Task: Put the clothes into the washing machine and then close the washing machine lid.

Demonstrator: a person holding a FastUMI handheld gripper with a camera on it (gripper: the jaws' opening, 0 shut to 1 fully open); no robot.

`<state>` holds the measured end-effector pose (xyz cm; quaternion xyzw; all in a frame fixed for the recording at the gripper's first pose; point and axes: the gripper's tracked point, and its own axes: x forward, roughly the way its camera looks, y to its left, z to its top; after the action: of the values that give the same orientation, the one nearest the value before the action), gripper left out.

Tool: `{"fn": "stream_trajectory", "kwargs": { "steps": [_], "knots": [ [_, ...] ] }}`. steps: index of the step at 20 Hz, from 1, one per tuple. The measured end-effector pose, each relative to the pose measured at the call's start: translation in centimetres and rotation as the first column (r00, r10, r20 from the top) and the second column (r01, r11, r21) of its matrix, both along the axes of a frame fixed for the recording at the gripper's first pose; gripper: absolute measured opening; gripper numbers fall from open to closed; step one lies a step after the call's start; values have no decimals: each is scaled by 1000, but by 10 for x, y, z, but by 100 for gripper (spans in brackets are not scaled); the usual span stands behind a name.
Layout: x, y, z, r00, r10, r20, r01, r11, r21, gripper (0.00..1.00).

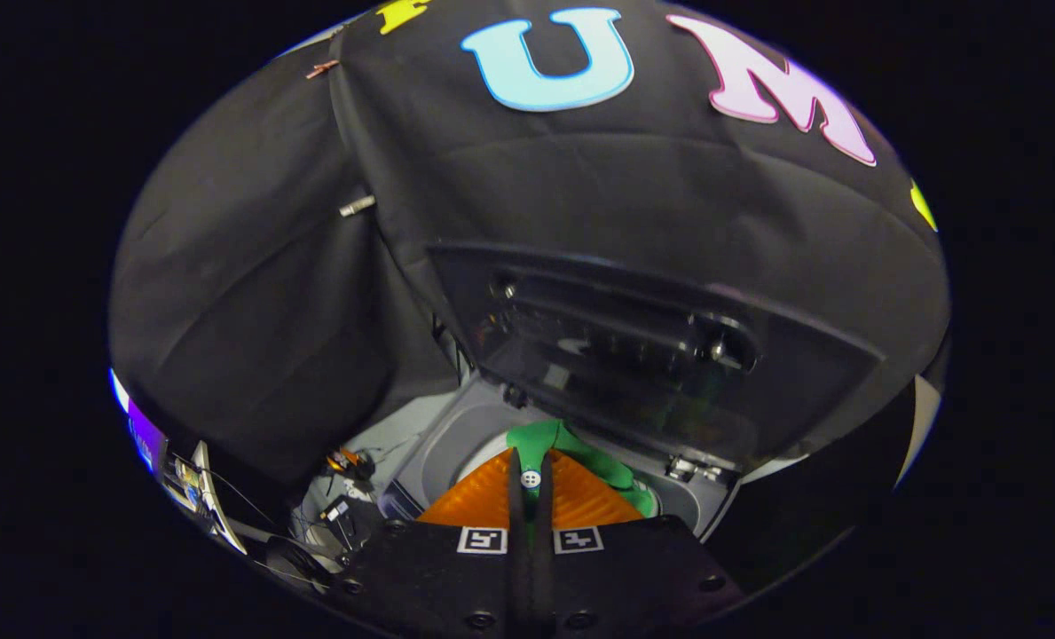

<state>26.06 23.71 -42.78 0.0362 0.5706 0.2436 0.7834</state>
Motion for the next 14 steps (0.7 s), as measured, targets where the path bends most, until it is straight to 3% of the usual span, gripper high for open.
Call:
{"fn": "stream_trajectory", "kwargs": {
  "steps": [7,11,12,14],
  "knots": [
    [-18,-14,-30,997,37,-69,-43,996,-80,5],
    [-20,-13,-33,996,31,-84,-36,997,-63,7],
    [-18,-11,-24,996,26,-80,-29,999,-43,12],
    [-14,-6,-24,998,27,-50,-29,999,-25,47]
  ]
}}
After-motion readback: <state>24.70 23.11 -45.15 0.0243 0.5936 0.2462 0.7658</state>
